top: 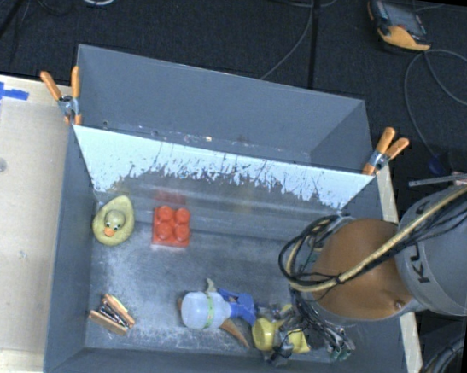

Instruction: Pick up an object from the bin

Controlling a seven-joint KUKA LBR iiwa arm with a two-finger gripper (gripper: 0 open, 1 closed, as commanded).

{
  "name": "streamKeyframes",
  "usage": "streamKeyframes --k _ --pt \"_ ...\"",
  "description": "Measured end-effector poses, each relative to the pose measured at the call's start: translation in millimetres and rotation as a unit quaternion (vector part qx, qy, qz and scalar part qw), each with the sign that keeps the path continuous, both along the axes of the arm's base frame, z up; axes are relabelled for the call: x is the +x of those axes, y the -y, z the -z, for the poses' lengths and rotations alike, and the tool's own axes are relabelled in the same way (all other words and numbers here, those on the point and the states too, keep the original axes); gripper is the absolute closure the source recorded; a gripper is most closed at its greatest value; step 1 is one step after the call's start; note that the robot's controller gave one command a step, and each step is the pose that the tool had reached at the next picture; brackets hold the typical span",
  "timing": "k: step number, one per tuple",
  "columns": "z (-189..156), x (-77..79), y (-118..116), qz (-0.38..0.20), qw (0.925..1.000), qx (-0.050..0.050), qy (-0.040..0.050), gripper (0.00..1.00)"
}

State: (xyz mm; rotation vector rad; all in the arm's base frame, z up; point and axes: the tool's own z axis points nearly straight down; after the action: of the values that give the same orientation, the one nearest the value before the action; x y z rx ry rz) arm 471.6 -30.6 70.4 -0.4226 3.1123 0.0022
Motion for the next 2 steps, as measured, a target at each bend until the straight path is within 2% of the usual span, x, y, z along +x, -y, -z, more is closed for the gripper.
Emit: streamKeyframes --k 2 --pt "-4.0 -1.3 -0.2 0.0 1.0 0.0 -0.0021 1.0"
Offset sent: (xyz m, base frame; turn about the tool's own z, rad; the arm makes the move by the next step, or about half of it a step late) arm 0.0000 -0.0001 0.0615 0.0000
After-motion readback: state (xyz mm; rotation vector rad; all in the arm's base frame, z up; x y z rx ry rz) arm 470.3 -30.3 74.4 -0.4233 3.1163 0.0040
